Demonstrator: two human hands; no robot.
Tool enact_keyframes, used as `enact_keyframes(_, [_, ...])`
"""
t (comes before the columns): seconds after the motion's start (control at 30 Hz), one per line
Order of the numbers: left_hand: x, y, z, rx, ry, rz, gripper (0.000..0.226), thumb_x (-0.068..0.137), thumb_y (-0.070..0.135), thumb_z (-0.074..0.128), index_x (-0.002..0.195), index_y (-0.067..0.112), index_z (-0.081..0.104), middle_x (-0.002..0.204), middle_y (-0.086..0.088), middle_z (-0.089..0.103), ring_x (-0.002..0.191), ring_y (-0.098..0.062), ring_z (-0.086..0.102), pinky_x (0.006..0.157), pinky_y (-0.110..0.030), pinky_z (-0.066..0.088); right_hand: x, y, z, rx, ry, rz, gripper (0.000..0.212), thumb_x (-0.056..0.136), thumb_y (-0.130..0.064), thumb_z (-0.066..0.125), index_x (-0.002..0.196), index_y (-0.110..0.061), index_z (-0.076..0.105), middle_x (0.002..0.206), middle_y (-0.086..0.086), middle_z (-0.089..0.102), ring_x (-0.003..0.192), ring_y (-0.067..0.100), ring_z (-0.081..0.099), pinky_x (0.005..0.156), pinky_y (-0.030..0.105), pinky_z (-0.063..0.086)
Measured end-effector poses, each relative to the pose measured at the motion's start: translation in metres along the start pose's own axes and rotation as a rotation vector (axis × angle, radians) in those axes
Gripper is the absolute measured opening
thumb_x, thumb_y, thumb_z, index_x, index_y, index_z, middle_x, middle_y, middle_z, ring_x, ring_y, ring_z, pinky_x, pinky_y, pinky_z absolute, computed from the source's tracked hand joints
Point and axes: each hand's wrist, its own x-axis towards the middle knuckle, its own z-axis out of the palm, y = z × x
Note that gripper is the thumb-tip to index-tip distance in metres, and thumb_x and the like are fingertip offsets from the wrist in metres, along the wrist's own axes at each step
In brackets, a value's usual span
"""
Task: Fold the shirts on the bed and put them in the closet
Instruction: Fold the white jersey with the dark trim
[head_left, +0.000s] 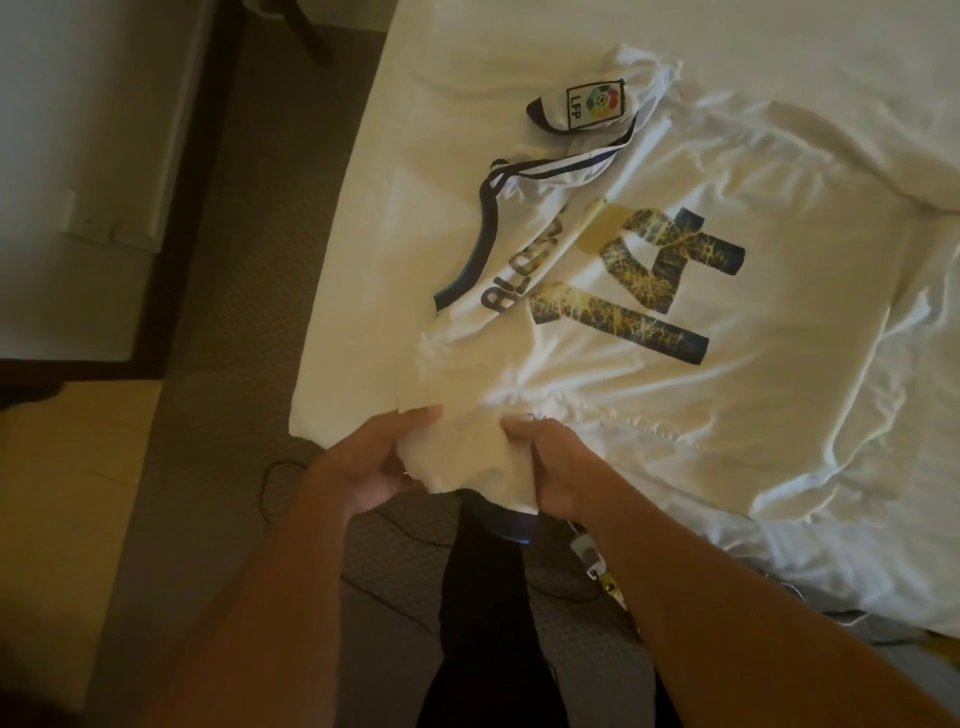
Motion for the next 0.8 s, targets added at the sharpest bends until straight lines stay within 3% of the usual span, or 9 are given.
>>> enact_keyframes(0.07, [-0.007,0.002,-0.005,0.068,0.003,-0.085,0.042,0.08,0.015,0.076,0.121,0.015,0.064,0.087,-0.004,0.073,0.059,-0.014,0.064,0.054,-0.029,0.053,0.0,0.001,0.005,-0.046,-0.041,0.005,0.029,0.099,-0.025,0.054,0.12,-0.009,0.068,0.113,0.018,0.073,0.104,0.037,0.068,0.086,0.047,0.057])
enact_keyframes(0.1, [-0.009,0.003,-0.008,0.109,-0.013,-0.124,0.044,0.078,0.013,0.078,0.12,0.012,0.065,0.085,-0.004,0.074,0.06,-0.014,0.066,0.055,-0.03,0.055,-0.001,0.001,0.009,-0.085,-0.047,0.006,0.029,0.097,-0.025,0.056,0.118,-0.01,0.068,0.113,0.018,0.073,0.105,0.038,0.068,0.09,0.05,0.056])
enact_keyframes(0.2, [-0.008,0.005,-0.019,0.268,-0.036,-0.148,0.07,0.064,0.026,0.093,0.127,0.009,0.067,0.118,-0.009,0.074,0.111,-0.029,0.07,0.099,-0.049,0.054,0.008,0.003,0.013,-0.16,0.05,-0.049,0.019,0.091,-0.014,0.063,0.108,-0.008,0.066,0.104,0.017,0.073,0.099,0.035,0.069,0.095,0.053,0.054])
enact_keyframes(0.27, [-0.006,0.002,-0.025,0.351,0.054,-0.115,0.079,0.056,0.039,0.097,0.126,0.012,0.069,0.122,-0.005,0.074,0.119,-0.028,0.066,0.106,-0.049,0.048,0.019,0.006,0.011,-0.363,0.138,-0.08,0.026,0.092,-0.013,0.065,0.114,0.0,0.061,0.103,0.014,0.067,0.098,0.031,0.066,0.095,0.05,0.054])
enact_keyframes(0.4, [0.001,-0.007,-0.03,0.815,0.273,-0.161,0.042,0.086,0.032,0.081,0.118,0.009,0.068,0.105,-0.008,0.072,0.097,-0.024,0.067,0.08,-0.034,0.051,0.032,0.007,0.0,-1.239,0.229,-0.174,0.038,0.089,-0.042,0.064,0.104,-0.007,0.063,0.092,0.009,0.069,0.088,0.026,0.07,0.087,0.045,0.059])
enact_keyframes(0.47, [0.005,-0.009,-0.028,1.076,0.294,-0.274,0.032,0.09,0.022,0.074,0.116,0.006,0.063,0.098,-0.01,0.068,0.089,-0.025,0.067,0.068,-0.032,0.051,0.029,-0.005,0.0,-1.384,0.233,-0.148,0.035,0.087,-0.045,0.06,0.093,-0.011,0.067,0.071,0.007,0.073,0.066,0.024,0.072,0.079,0.042,0.062])
enact_keyframes(0.63, [0.018,0.03,0.002,1.404,0.43,-0.274,0.025,0.092,0.03,0.065,0.103,0.011,0.053,0.087,-0.003,0.054,0.088,-0.022,0.058,0.08,-0.037,0.048,0.015,-0.075,0.024,-1.582,0.23,-0.043,0.037,0.086,-0.04,0.058,0.079,-0.005,0.063,0.058,0.008,0.066,0.05,0.023,0.065,0.06,0.029,0.058])
enact_keyframes(0.73, [0.044,0.063,0.023,1.273,0.612,-0.049,0.025,0.092,0.04,0.059,0.098,0.018,0.049,0.084,0.0,0.05,0.081,-0.02,0.05,0.079,-0.036,0.04,0.019,-0.13,0.039,-1.56,0.272,-0.207,0.031,0.09,-0.032,0.056,0.08,-0.003,0.064,0.059,0.005,0.065,0.049,0.02,0.062,0.056,0.026,0.048])
enact_keyframes(0.8, [0.062,0.072,0.03,0.988,0.617,0.089,0.03,0.088,0.043,0.061,0.104,0.017,0.057,0.095,-0.002,0.06,0.089,-0.024,0.057,0.081,-0.037,0.045,0.022,-0.157,0.045,-1.616,0.426,-0.48,0.024,0.091,-0.029,0.053,0.1,-0.008,0.063,0.089,0.006,0.068,0.079,0.023,0.066,0.071,0.03,0.048])
